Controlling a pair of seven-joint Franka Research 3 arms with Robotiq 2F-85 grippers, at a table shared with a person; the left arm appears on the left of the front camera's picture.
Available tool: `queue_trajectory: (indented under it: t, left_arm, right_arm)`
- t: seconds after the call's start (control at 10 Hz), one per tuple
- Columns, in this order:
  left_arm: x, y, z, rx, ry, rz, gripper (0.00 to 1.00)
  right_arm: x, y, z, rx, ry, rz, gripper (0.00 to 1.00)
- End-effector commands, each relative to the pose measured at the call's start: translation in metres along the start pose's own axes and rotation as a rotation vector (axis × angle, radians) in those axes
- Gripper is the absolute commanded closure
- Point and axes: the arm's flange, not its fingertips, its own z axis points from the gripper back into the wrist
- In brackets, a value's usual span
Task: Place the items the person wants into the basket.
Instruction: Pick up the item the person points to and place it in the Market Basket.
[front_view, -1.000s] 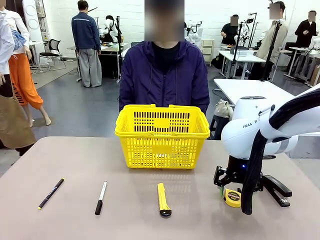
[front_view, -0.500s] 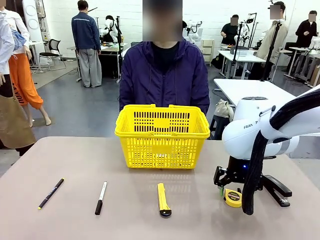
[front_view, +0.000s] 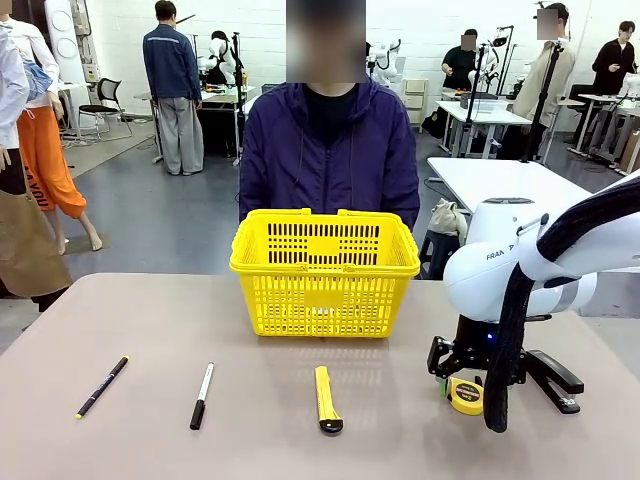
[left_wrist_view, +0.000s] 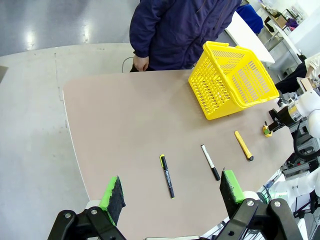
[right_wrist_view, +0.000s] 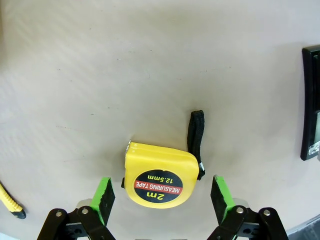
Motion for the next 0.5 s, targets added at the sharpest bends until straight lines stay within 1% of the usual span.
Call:
queue_trajectory:
  t: [0.0,0.1,0.2,0.3,0.4]
  left_arm:
    - [-0.0005,0.0022,0.0006,-0.013,-0.009,-0.021,0.0]
    - [-0.0005,0.0022,0.0006,-0.013,-0.009,-0.021,0.0]
    - [-0.0005,0.0022,0.0006,-0.013,-0.009,-0.021,0.0]
    - [-0.0005,0.0022,0.0006,-0.013,-0.009,-0.021,0.0]
    - [-0.0005,0.0022,0.0006,-0.013,-0.009,-0.021,0.0]
  right_arm:
    - [0.0012,0.0006,-0.005,0.035,0.02,0.014,0.0]
    - [0.0018,0.001,-0.0062,0.033,0.022,0.019,0.0]
    - [0.0007,0.0006,-0.0064,0.032,0.019,0.045,0.08]
    - [0.0006,0.0008,-0.007,0.03,0.023,0.048,0.58]
    - [0.001,0.0012,-0.0075,0.035,0.03,0.049,0.66]
